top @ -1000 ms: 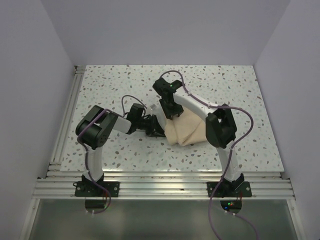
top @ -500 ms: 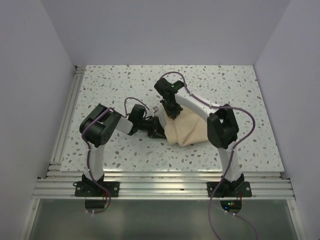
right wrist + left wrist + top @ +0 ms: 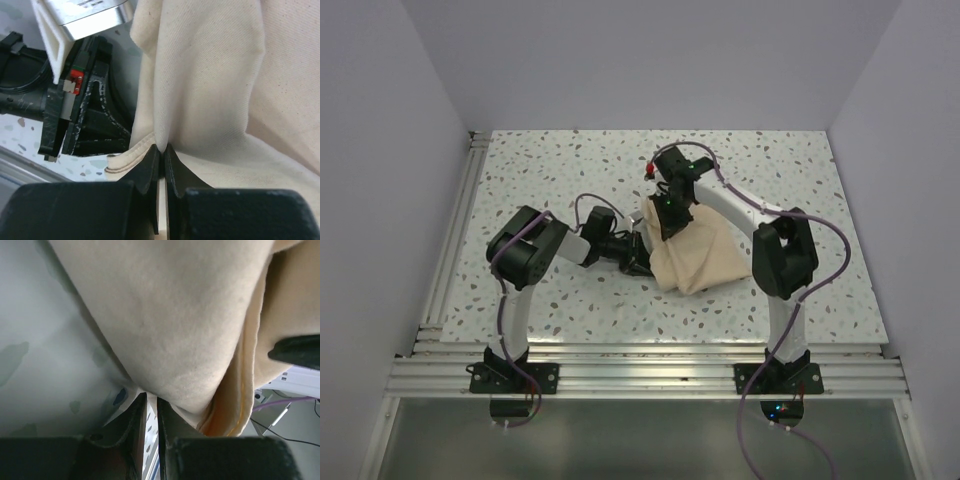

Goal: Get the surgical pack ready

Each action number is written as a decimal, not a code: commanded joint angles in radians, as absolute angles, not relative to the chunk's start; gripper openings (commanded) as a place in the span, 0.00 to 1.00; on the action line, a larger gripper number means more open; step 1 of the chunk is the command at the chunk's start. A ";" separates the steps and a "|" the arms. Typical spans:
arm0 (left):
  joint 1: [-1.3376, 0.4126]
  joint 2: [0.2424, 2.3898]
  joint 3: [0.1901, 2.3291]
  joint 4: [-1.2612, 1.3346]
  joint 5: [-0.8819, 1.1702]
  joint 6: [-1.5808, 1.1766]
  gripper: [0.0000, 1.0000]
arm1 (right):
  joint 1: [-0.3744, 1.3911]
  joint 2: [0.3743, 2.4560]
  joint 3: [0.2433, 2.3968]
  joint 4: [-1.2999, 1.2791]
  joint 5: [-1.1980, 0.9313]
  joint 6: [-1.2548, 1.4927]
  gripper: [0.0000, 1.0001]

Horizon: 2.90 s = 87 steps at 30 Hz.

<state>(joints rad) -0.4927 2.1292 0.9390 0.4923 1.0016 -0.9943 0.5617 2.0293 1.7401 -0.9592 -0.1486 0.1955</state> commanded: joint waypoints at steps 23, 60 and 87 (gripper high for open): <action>-0.540 2.171 0.937 0.670 0.963 -1.085 0.18 | 0.376 1.927 1.393 -0.359 -1.067 0.523 0.00; -0.614 2.201 1.103 0.569 0.888 -1.086 0.17 | 0.394 1.980 1.074 0.462 -1.190 1.120 0.00; -0.572 1.933 0.845 0.374 0.654 -0.936 0.30 | 0.311 1.957 1.120 0.140 -1.140 0.882 0.09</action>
<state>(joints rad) -0.5827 2.0148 0.8928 0.4328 0.7483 -1.0008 0.2962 1.9770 1.0805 0.1249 -1.1179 0.8513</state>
